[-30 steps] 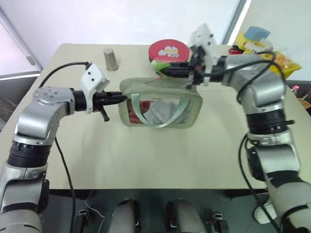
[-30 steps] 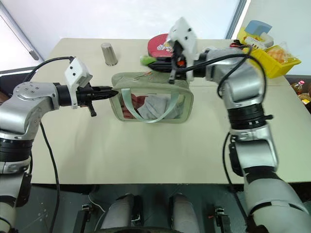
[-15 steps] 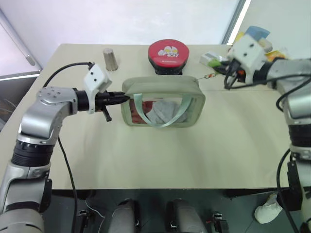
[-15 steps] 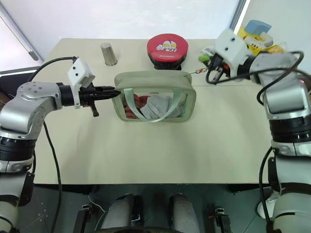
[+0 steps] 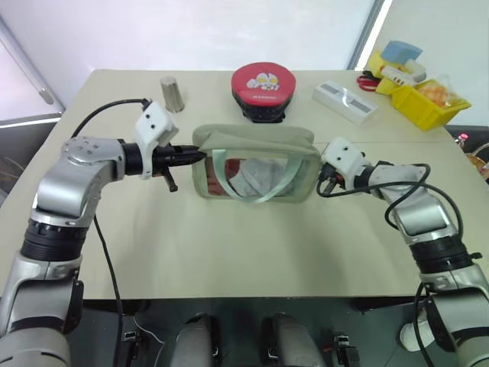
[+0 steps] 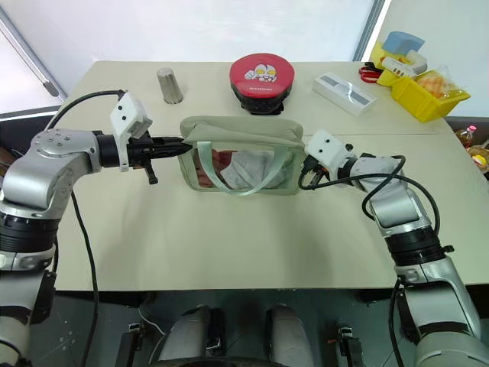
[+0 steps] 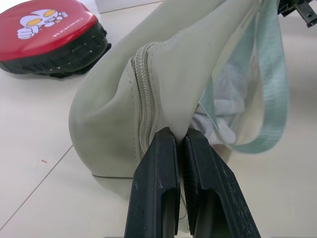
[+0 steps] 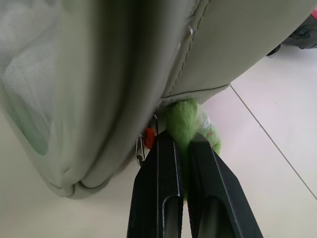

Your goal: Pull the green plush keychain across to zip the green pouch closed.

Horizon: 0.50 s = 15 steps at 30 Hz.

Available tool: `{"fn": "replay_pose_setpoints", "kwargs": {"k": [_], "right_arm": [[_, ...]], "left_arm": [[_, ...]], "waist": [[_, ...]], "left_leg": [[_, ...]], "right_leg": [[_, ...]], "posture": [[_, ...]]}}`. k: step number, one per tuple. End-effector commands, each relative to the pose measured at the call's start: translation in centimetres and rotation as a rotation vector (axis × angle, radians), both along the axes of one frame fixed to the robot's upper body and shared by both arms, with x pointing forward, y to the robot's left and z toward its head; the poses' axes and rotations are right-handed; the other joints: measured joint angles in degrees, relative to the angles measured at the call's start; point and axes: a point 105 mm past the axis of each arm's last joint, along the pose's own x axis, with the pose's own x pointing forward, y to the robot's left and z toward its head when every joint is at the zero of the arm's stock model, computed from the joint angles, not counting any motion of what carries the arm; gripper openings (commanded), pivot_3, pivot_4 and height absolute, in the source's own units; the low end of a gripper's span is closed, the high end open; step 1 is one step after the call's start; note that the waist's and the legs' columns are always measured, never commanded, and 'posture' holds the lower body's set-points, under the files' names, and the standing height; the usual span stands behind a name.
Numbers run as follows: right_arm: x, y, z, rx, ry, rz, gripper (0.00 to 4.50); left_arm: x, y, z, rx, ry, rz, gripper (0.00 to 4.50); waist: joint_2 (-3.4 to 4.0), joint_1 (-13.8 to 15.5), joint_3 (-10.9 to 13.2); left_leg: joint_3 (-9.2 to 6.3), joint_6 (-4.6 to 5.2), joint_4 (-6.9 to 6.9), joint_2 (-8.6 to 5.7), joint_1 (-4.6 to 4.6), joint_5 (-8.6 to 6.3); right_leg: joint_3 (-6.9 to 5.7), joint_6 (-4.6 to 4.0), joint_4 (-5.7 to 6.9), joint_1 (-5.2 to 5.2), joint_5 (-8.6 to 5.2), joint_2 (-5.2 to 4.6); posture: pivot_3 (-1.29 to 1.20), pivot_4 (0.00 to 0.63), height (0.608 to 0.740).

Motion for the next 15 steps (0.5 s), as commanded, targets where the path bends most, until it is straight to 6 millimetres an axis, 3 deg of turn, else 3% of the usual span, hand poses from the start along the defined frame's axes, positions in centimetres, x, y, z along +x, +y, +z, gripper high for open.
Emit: {"fn": "replay_pose_setpoints", "kwargs": {"k": [1, 6, 8, 9, 12, 15], "right_arm": [[0.0, 0.1, -1.3, -0.006, 0.034, 0.000, 0.02], [-0.4, 1.1, -2.0, 0.040, 0.082, 0.029, 0.02], [-0.3, 1.2, -0.9, 0.095, 0.071, 0.022, 0.02], [-0.2, 1.1, -0.1, 0.124, 0.064, 0.023, 0.35], [-0.1, -0.1, 3.1, 0.137, 0.023, 0.037, 1.47], [-0.6, -1.4, 6.5, 0.115, 0.003, 0.074, 2.92]], "left_arm": [[-0.3, 0.0, 0.8, 0.004, -0.037, 0.000, 0.00], [-0.3, 0.1, 0.7, 0.007, -0.036, 0.004, 0.00], [-0.3, 0.1, 0.7, 0.007, -0.038, 0.006, 0.00], [-0.3, 0.1, 0.8, 0.004, -0.043, 0.009, 0.00], [-0.4, 0.5, 1.4, -0.008, -0.047, 0.010, 1.01], [-0.5, 1.2, 2.4, -0.034, -0.045, 0.019, 2.47]], "waist": [[-0.01, 0.00, -0.01], [-0.01, -0.01, -0.01], [-0.01, -0.02, -0.02], [-0.01, -0.01, -0.02], [0.00, 0.00, -0.01], [0.01, 0.01, 0.00]], "left_leg": [[0.00, 0.00, 0.00, 0.00, 0.00, 0.00], [-0.01, 0.00, 0.00, 0.00, 0.04, 0.00], [-0.01, 0.00, 0.00, 0.00, 0.05, 0.00], [-0.01, 0.00, 0.00, 0.00, 0.06, 0.00], [-0.01, 0.00, 0.00, 0.00, 0.05, 0.00], [0.00, 0.00, -0.01, 0.00, 0.03, 0.00]], "right_leg": [[0.00, 0.00, 0.00, 0.01, 0.00, 0.00], [0.00, 0.00, 0.00, 0.05, 0.00, 0.01], [0.00, 0.00, 0.00, 0.07, 0.00, 0.01], [0.00, 0.00, 0.00, 0.07, 0.00, 0.01], [0.00, 0.00, -0.01, 0.07, 0.00, 0.01], [0.00, 0.00, -0.02, 0.04, 0.00, 0.00]], "posture": [[0.00, 0.150, 0.740], [0.00, 0.150, 0.740], [0.00, 0.150, 0.740], [0.00, 0.150, 0.740], [0.00, 0.150, 0.740], [0.00, 0.150, 0.740]]}}
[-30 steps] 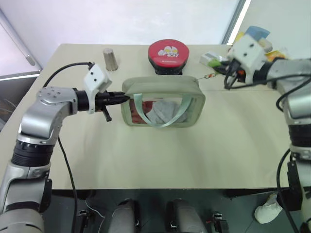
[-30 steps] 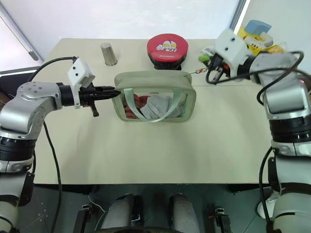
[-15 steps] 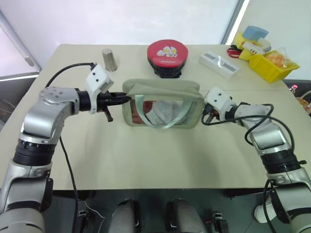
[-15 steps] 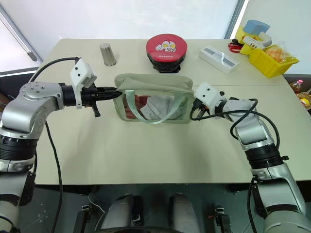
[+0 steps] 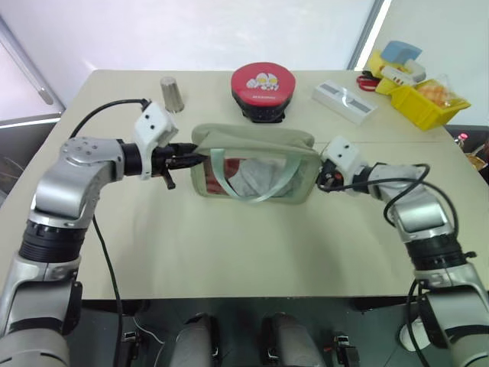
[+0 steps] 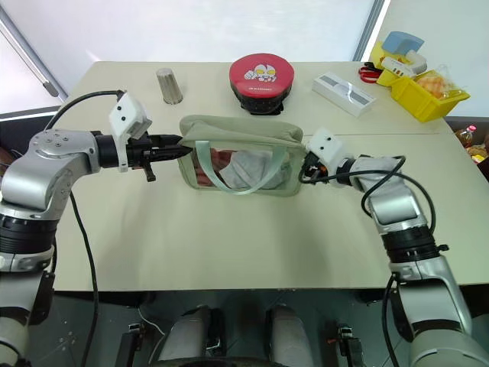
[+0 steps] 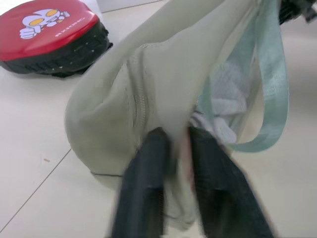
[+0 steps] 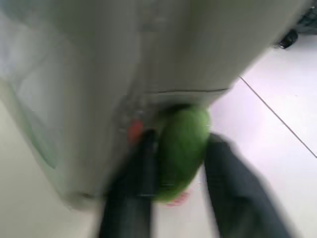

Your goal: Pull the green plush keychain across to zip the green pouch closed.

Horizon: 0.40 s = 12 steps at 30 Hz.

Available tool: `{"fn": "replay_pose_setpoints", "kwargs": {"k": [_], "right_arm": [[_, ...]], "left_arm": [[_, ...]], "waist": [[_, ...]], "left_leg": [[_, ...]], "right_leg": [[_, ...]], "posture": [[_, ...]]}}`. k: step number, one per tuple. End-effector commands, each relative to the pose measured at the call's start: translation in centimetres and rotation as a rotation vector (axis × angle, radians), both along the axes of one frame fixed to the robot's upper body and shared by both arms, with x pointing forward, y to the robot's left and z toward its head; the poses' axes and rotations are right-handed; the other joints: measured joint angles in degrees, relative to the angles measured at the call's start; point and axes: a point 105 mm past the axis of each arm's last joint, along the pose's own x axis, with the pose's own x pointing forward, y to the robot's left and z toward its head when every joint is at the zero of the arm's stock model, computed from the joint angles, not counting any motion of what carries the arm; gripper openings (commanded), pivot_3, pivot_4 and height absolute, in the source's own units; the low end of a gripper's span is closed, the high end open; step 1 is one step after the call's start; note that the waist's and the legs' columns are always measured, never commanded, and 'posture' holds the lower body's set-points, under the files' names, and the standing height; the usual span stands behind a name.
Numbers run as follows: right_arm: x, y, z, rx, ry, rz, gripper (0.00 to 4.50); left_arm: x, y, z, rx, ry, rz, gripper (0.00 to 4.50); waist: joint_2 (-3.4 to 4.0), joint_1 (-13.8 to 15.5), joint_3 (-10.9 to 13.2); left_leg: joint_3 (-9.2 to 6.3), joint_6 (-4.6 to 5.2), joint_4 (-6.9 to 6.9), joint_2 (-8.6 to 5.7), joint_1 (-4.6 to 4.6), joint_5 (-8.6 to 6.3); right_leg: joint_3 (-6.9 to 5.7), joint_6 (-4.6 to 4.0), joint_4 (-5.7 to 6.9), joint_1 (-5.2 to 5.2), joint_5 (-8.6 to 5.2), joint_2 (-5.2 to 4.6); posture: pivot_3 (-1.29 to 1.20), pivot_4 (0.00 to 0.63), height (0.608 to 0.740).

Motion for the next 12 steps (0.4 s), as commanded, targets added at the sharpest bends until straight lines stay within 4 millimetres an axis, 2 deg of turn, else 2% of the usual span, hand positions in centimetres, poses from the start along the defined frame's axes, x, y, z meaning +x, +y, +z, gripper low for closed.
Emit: {"fn": "replay_pose_setpoints", "kwargs": {"k": [1, 3, 4, 7, 10, 12], "right_arm": [[-0.7, -1.5, 5.6, -0.005, -0.074, 0.060, 3.48], [-1.2, -2.5, 7.6, -0.039, -0.079, 0.080, 4.50], [-1.5, -2.8, 8.6, -0.043, -0.078, 0.092, 4.50], [-2.6, -2.9, 11.3, -0.027, -0.070, 0.146, 4.50], [-5.1, -1.4, 13.3, 0.057, 0.008, 0.265, 4.50], [-6.3, -0.3, 13.8, 0.083, 0.045, 0.327, 4.50]], "left_arm": [[-0.5, 1.2, 2.6, -0.038, -0.044, 0.010, 3.01], [-0.8, 1.6, 3.3, -0.049, -0.035, 0.008, 4.15], [-1.0, 1.9, 3.7, -0.064, -0.024, 0.008, 4.46], [-1.5, 2.6, 5.0, -0.082, -0.013, 0.020, 4.46], [-2.1, 3.5, 6.3, -0.093, -0.021, 0.025, 4.46], [-2.1, 4.2, 6.9, -0.089, -0.038, 0.041, 4.46]], "waist": [[0.01, 0.00, 0.01], [0.01, -0.01, 0.01], [0.01, -0.01, 0.01], [0.01, -0.09, 0.01], [0.01, -0.12, 0.01], [0.02, -0.08, 0.01]], "left_leg": [[0.01, 0.00, -0.01, 0.00, -0.01, 0.00], [0.00, 0.00, -0.03, 0.00, -0.01, 0.00], [0.01, 0.00, -0.05, 0.00, -0.01, 0.00], [0.01, 0.01, -0.04, 0.00, -0.01, 0.00], [0.02, 0.01, -0.06, 0.01, -0.01, 0.00], [0.01, 0.01, -0.07, 0.03, -0.02, 0.00]], "right_leg": [[0.00, 0.00, 0.00, -0.02, 0.00, 0.00], [0.00, 0.00, -0.03, -0.02, 0.00, 0.01], [0.01, 0.00, -0.06, -0.03, 0.00, 0.01], [0.00, 0.00, -0.08, -0.02, 0.00, 0.02], [0.01, 0.00, -0.09, -0.03, 0.00, 0.03], [0.00, -0.01, -0.08, -0.05, 0.00, 0.03]], "posture": [[0.00, 0.150, 0.740], [0.00, 0.150, 0.740], [0.00, 0.150, 0.740], [0.00, 0.150, 0.740], [0.00, 0.150, 0.740], [0.00, 0.150, 0.740]]}}
